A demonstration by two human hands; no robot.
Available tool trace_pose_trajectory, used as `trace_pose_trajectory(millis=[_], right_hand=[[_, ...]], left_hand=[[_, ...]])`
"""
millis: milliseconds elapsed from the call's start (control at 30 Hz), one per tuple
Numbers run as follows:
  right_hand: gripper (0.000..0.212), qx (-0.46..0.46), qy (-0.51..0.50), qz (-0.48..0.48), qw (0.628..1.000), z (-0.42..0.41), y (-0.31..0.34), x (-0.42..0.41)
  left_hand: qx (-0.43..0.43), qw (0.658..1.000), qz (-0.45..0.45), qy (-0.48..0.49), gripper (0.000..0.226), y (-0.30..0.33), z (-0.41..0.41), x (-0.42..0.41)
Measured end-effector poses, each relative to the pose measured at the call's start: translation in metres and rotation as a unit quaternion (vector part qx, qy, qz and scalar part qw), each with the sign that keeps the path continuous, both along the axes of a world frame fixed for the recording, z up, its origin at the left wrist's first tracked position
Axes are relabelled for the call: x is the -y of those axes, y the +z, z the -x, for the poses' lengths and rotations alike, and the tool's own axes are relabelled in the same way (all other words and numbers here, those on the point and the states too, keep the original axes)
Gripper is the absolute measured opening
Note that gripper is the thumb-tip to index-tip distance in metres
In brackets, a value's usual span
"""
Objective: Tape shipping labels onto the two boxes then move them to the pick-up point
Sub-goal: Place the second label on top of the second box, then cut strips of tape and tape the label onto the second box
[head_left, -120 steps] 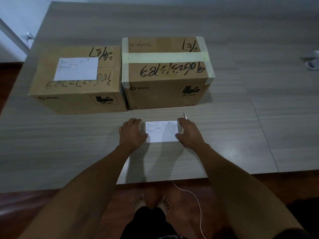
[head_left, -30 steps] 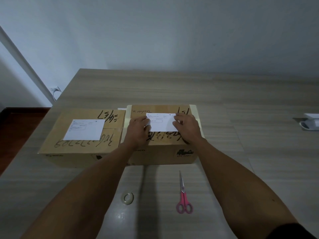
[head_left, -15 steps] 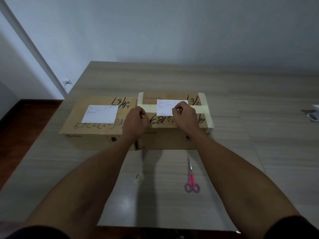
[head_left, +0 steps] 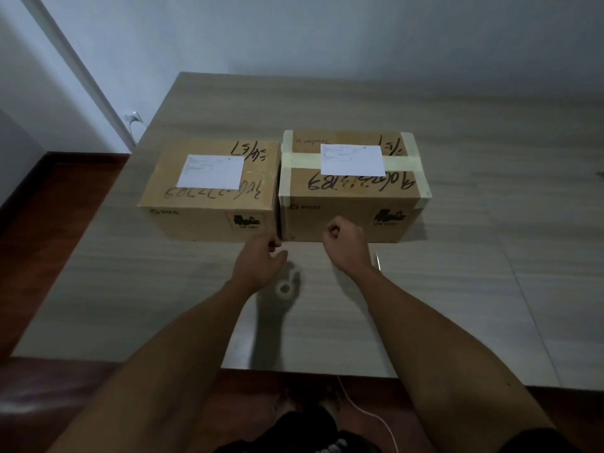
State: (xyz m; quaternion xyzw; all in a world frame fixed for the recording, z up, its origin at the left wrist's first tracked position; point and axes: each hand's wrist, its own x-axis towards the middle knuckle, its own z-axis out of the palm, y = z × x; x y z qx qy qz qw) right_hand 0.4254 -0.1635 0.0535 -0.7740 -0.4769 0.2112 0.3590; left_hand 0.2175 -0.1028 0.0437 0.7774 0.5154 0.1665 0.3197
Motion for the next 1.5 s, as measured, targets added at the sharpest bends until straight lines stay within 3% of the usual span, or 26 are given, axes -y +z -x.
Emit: trace_pose_trajectory(millis=[133, 333, 533, 767, 1067, 1334, 1500], right_hand=[[0.011, -0.016, 0.016, 0.077, 0.997, 0.008, -0.035, 0.017], [0.016, -0.018, 0.004, 0.123, 0.992, 0.009, -0.071, 0.04], [0.018, -0.035, 0.005, 0.152, 0.988, 0.012, -0.091, 0.059], [0.015, -0.051, 0.011, 0.159, 0.986, 0.016, -0.091, 0.057], [0.024, -0.112, -0.007, 0.101, 0.989, 0.013, -0.035, 0.017], [0.03, -0.097, 0.035, -0.01, 0.995, 0.007, 0.053, -0.024], [0.031, -0.185, 0.042, 0.0, 0.982, -0.001, 0.114, -0.037]], left_hand=[[-0.052, 0.996, 0.072, -0.008, 0.045, -0.029, 0.01, 0.017], [-0.09, 0.987, 0.133, -0.028, 0.069, -0.064, 0.015, 0.033], [-0.088, 0.985, 0.143, -0.027, 0.074, -0.083, 0.014, 0.037], [-0.041, 0.992, 0.116, -0.02, 0.057, -0.08, 0.007, 0.032], [0.119, 0.983, 0.139, -0.005, 0.053, -0.011, -0.014, 0.008], [0.177, 0.981, 0.07, -0.036, 0.05, 0.059, -0.035, -0.018], [0.199, 0.978, 0.034, -0.059, 0.054, 0.099, -0.048, -0.034]])
